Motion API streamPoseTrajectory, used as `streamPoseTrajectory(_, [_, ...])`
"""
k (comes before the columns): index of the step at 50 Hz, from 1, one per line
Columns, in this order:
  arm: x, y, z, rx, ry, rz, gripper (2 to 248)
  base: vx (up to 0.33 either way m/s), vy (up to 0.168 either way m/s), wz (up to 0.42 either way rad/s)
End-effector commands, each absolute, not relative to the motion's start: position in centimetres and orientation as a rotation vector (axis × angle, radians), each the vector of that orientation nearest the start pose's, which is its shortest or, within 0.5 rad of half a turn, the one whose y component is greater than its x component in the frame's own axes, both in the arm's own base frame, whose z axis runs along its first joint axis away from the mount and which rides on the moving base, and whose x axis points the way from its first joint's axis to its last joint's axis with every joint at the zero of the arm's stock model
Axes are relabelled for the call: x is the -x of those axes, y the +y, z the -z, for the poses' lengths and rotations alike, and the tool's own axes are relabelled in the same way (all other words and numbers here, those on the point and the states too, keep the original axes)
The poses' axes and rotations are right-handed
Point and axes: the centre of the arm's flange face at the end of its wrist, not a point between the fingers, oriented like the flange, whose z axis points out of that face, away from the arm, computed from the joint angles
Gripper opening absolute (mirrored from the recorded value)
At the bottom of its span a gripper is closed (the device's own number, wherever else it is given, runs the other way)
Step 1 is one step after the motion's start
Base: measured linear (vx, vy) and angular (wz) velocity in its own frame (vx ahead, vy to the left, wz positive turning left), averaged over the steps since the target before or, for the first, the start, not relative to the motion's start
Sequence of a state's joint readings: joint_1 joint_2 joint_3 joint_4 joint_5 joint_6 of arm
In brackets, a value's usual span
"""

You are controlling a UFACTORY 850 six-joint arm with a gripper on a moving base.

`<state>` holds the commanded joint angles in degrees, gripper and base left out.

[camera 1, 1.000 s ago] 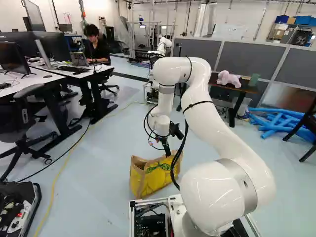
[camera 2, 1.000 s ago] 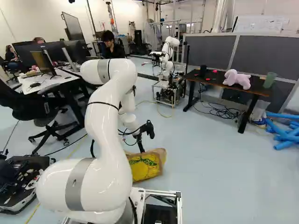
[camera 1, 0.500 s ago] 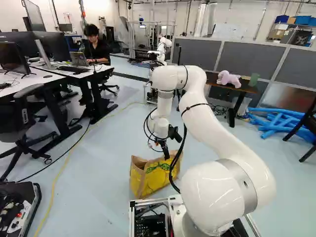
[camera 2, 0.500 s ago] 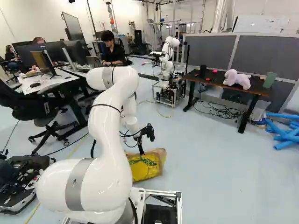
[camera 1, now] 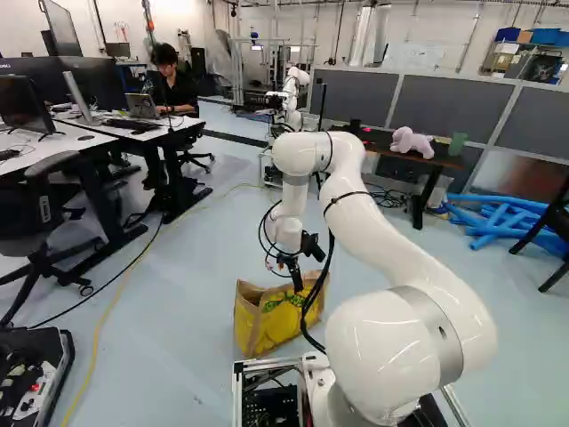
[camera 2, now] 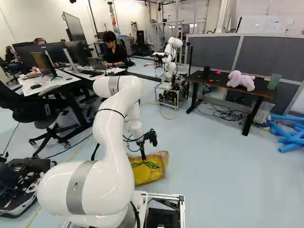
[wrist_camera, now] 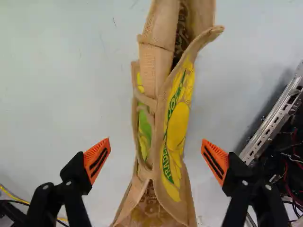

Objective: Pick up the bag on the ground and place it on the table

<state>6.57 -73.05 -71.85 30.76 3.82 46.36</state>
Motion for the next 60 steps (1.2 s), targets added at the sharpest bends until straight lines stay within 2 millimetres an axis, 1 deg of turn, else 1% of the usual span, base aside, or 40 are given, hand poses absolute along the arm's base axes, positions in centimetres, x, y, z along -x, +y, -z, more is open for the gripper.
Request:
streamPoseTrajectory(34, [-52.7,5.7,9.3,2.563,1.819,0.056,247,0.0,0.0,0.0])
streamPoseTrajectory(60, [-52.8,6.4,13.3,2.578,1.803,0.051,247,0.0,0.0,0.0])
